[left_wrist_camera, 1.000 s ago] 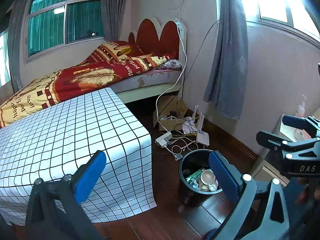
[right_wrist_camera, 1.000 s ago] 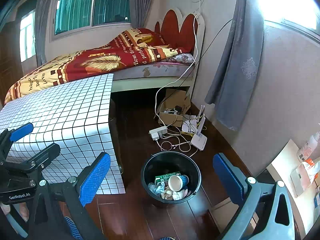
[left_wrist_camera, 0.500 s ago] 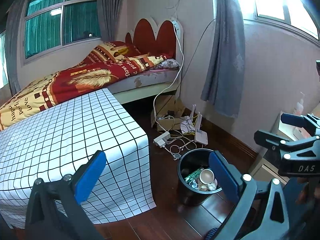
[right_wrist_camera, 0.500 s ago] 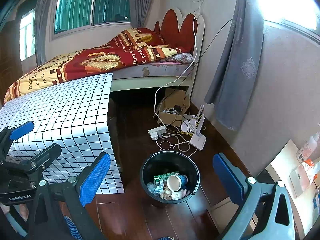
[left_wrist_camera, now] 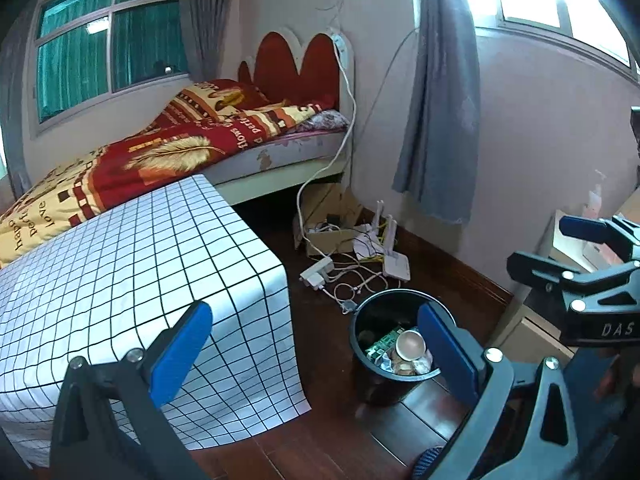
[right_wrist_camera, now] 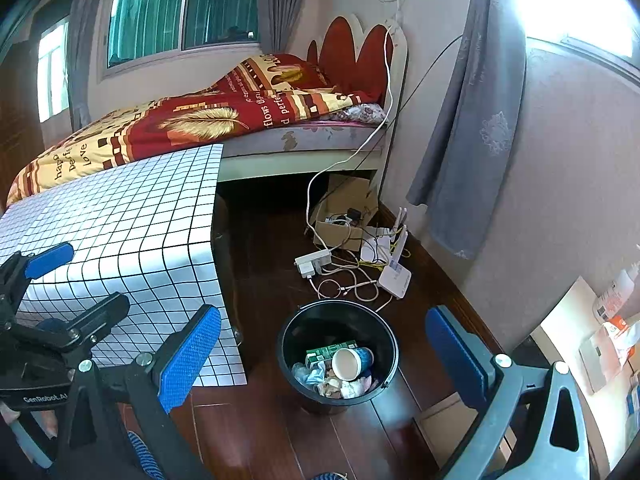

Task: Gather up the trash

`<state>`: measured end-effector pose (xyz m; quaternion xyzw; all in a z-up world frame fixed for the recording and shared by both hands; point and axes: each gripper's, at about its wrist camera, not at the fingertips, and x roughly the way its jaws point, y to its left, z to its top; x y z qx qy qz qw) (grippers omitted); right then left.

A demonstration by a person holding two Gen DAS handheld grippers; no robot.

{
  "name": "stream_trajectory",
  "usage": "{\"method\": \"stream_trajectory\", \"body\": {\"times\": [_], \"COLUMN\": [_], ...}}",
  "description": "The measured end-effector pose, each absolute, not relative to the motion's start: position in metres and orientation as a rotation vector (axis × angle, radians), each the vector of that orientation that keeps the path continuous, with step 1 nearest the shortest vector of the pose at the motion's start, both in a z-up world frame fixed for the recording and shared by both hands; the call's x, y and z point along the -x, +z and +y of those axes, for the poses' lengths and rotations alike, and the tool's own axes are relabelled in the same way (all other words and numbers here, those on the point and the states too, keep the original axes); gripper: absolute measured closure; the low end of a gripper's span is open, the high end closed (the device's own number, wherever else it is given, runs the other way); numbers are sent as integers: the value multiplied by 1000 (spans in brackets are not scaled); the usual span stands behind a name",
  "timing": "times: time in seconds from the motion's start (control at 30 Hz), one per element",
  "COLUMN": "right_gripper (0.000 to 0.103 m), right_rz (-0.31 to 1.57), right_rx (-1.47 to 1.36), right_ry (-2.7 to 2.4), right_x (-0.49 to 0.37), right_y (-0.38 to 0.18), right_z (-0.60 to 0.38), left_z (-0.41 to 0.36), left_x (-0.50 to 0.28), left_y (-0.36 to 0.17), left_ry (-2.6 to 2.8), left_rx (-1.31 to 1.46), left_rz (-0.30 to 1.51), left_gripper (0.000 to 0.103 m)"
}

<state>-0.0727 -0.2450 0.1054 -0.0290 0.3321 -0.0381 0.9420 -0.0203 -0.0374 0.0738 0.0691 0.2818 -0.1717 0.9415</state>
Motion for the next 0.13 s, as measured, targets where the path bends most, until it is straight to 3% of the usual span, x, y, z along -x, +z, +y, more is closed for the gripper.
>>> {"method": "stream_trajectory", "body": {"times": [0.13], "right_gripper": [0], "right_rz": [680], "right_rx": [56], "right_ry": [-83], "right_x": [73], "right_y": [105], "right_z": [-247], "left_z": [-37], "left_x": [20], "left_y": [73], "left_ry": [-350], "left_rx": [-133], "left_rz": [579], "left_gripper": [0]}}
